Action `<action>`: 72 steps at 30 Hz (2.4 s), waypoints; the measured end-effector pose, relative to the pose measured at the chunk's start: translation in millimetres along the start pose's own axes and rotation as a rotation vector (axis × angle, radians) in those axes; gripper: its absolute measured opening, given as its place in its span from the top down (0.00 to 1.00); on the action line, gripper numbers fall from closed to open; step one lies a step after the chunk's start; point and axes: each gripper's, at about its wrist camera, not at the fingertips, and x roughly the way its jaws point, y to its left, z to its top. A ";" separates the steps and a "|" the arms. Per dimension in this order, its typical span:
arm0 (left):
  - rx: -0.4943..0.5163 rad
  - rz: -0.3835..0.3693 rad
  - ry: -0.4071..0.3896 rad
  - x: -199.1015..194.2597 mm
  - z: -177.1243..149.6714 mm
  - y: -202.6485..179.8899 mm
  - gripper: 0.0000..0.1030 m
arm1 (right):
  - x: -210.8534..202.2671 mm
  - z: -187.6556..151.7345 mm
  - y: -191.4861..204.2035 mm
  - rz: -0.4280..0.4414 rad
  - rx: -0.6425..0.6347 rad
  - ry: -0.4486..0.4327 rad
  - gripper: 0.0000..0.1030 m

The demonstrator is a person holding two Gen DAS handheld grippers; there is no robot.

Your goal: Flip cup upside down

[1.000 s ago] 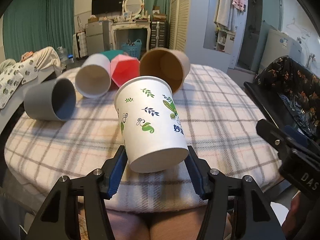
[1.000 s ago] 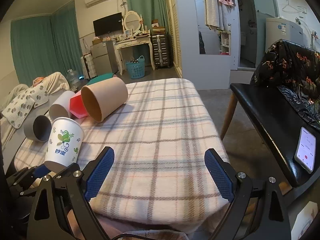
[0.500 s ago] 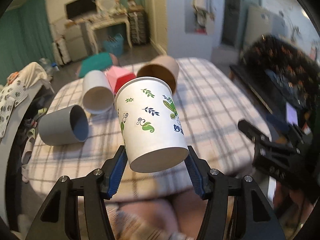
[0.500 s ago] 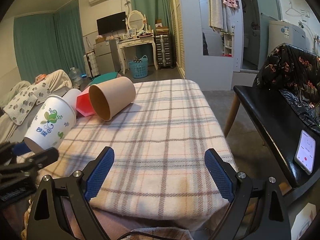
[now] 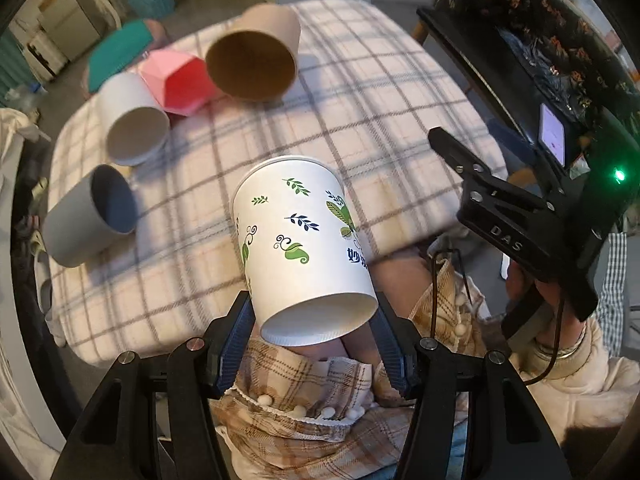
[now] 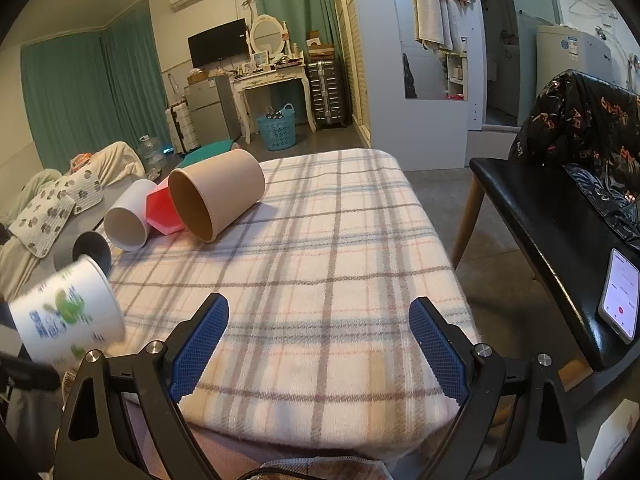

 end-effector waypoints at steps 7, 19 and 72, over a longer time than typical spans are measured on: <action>0.017 -0.021 0.065 18.2 38.9 11.2 0.42 | 11.2 5.8 -11.7 -0.028 0.027 0.014 0.11; 0.055 0.054 -0.003 20.4 79.5 27.2 0.42 | 27.3 11.5 -16.5 -0.045 0.041 0.035 0.11; -0.306 0.200 -0.956 -15.8 -140.7 14.9 0.39 | -93.6 -46.2 64.8 -0.027 -0.143 -0.153 0.11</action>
